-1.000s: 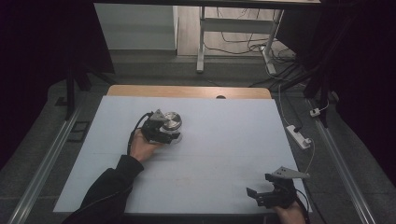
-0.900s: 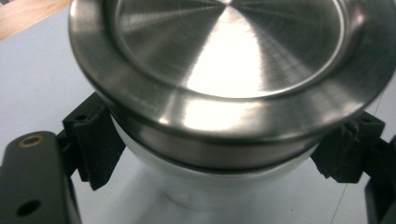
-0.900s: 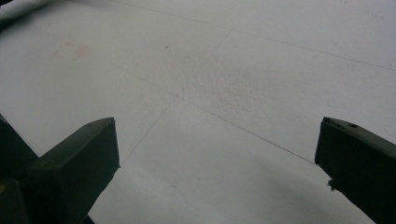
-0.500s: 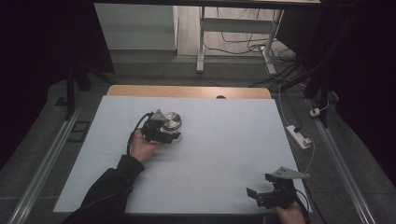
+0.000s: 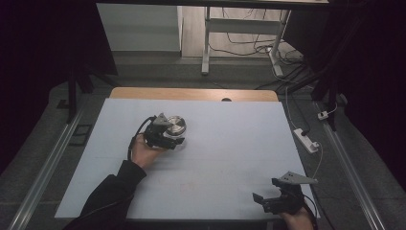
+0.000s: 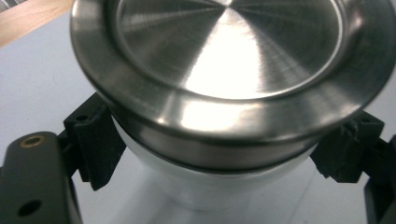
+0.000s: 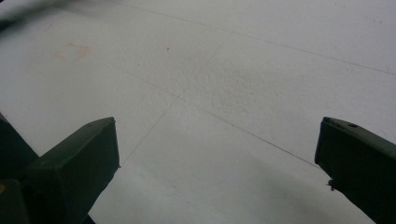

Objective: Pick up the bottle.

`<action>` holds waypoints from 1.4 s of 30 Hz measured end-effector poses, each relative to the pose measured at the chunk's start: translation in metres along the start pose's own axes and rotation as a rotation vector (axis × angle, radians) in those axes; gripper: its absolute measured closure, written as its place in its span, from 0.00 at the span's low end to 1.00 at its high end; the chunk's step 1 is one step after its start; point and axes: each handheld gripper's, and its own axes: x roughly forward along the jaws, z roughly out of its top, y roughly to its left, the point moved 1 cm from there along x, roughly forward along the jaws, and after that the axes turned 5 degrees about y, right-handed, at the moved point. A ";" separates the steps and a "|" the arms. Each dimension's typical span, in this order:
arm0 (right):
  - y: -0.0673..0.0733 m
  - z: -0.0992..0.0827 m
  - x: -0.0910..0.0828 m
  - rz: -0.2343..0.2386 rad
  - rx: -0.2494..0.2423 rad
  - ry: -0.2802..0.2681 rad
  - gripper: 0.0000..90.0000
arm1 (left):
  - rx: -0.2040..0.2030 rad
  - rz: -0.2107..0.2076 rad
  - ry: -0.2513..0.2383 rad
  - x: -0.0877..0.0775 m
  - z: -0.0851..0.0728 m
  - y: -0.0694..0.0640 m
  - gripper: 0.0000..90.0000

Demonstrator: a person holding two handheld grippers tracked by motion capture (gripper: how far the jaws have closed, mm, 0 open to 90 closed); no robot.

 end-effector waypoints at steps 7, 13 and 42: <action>0.000 0.000 0.000 0.000 -0.001 -0.002 0.00 | 0.016 -0.013 -0.015 -0.014 0.000 -0.010 0.17; 0.000 0.000 0.000 0.000 -0.003 -0.004 0.00 | 0.022 -0.032 -0.010 -0.023 -0.001 -0.016 0.17; 0.000 0.000 -0.001 0.005 0.002 -0.007 0.00 | 0.073 -0.136 -0.023 -0.056 -0.008 -0.070 0.17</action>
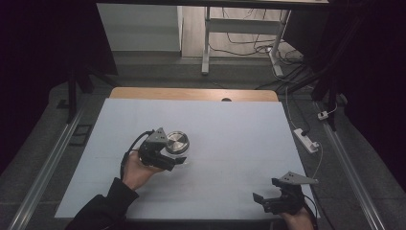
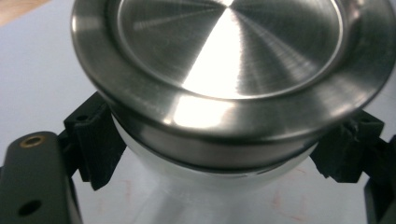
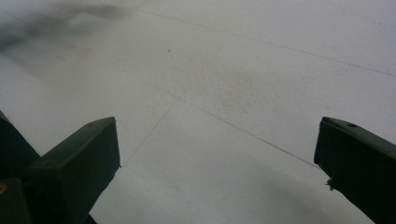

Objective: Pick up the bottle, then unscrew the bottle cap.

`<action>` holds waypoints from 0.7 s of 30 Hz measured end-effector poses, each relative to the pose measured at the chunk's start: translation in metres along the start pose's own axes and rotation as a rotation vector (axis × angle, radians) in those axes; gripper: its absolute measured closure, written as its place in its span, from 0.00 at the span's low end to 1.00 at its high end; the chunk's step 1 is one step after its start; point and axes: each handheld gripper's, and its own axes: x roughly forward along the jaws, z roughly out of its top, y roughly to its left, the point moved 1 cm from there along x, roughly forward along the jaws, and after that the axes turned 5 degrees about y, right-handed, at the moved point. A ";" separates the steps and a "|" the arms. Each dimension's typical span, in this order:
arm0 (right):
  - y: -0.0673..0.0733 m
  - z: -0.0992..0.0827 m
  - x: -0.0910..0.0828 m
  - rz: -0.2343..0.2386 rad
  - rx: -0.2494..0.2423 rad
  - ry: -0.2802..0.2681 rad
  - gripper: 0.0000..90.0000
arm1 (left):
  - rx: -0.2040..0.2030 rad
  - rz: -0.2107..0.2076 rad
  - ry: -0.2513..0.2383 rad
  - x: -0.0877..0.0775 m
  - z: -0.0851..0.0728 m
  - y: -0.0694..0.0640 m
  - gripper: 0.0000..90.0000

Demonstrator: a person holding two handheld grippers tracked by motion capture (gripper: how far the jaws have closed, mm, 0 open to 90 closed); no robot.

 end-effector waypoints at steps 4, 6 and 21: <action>0.000 0.000 0.000 0.000 -0.001 -0.001 0.00 | 0.022 -0.017 0.010 0.003 0.001 -0.012 0.17; 0.000 0.000 0.000 -0.002 -0.003 -0.001 0.00 | 0.041 -0.027 0.012 0.004 0.003 -0.020 0.17; 0.003 0.000 -0.001 -0.028 -0.022 -0.006 0.00 | 0.086 -0.053 0.015 0.010 0.007 -0.037 0.17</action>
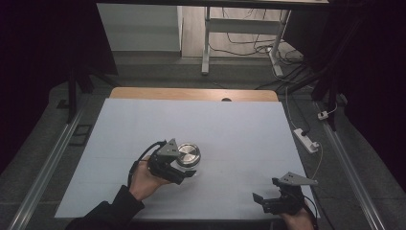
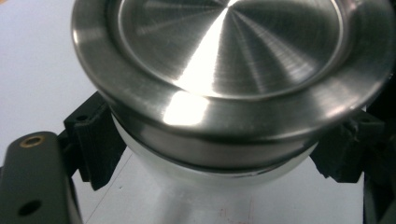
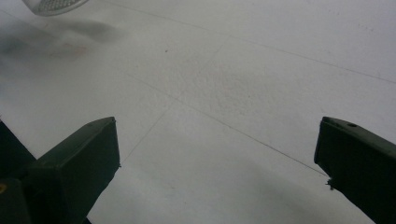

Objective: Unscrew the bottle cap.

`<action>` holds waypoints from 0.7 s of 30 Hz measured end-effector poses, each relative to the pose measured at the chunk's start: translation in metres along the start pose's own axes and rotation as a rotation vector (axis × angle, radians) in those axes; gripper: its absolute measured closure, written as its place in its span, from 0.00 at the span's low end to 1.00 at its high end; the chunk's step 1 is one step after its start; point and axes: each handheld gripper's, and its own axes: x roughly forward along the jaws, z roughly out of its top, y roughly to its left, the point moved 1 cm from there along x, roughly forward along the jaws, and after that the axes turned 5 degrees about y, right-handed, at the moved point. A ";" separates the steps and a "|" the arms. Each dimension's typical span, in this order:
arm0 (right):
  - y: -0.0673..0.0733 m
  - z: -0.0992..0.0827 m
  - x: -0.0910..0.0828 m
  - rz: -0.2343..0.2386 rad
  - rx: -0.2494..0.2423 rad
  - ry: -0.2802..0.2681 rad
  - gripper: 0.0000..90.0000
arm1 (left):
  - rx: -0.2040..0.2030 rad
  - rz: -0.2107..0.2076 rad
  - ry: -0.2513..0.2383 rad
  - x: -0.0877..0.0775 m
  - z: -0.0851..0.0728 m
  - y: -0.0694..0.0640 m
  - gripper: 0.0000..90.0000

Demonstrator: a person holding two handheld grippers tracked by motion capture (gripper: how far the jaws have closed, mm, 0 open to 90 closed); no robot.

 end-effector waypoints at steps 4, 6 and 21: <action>0.002 0.002 -0.001 0.012 0.005 -0.014 0.00 | 0.000 -0.001 -0.001 0.000 -0.001 0.001 0.17; 0.005 0.004 -0.002 0.021 -0.003 -0.023 0.00 | -0.003 0.003 0.000 0.001 -0.001 0.001 0.17; 0.029 0.029 0.002 0.083 -0.105 -0.062 0.00 | -0.001 0.009 -0.006 0.003 -0.003 0.004 0.17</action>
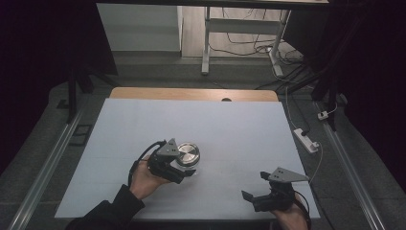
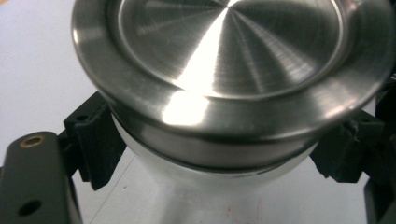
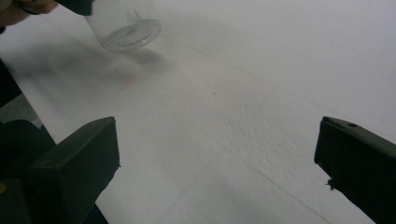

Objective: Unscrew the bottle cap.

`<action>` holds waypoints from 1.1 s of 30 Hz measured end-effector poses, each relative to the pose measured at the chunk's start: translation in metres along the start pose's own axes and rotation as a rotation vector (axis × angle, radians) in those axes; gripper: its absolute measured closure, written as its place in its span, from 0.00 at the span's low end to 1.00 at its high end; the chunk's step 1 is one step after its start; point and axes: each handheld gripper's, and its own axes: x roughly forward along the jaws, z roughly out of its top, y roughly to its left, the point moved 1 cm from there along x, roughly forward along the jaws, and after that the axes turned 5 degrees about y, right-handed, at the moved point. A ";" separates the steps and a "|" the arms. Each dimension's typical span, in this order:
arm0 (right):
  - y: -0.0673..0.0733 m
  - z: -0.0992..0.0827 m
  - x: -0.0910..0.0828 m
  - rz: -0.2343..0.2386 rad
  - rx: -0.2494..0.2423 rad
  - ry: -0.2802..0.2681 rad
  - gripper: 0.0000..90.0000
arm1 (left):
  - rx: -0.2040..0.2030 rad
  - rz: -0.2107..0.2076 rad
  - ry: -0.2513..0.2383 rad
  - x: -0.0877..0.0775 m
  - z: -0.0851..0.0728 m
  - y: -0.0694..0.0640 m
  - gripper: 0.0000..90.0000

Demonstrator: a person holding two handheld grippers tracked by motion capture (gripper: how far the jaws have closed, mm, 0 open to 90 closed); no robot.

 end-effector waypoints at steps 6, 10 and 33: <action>0.010 0.020 0.007 0.041 -0.054 -0.018 0.00 | -0.003 0.000 -0.009 -0.001 0.000 0.000 0.17; 0.019 0.037 0.014 0.076 -0.086 -0.021 0.00 | -0.004 -0.001 -0.011 -0.001 0.000 0.001 0.17; 0.046 0.101 0.053 0.139 -0.179 0.003 0.00 | -0.011 0.000 -0.006 0.003 -0.002 0.005 0.17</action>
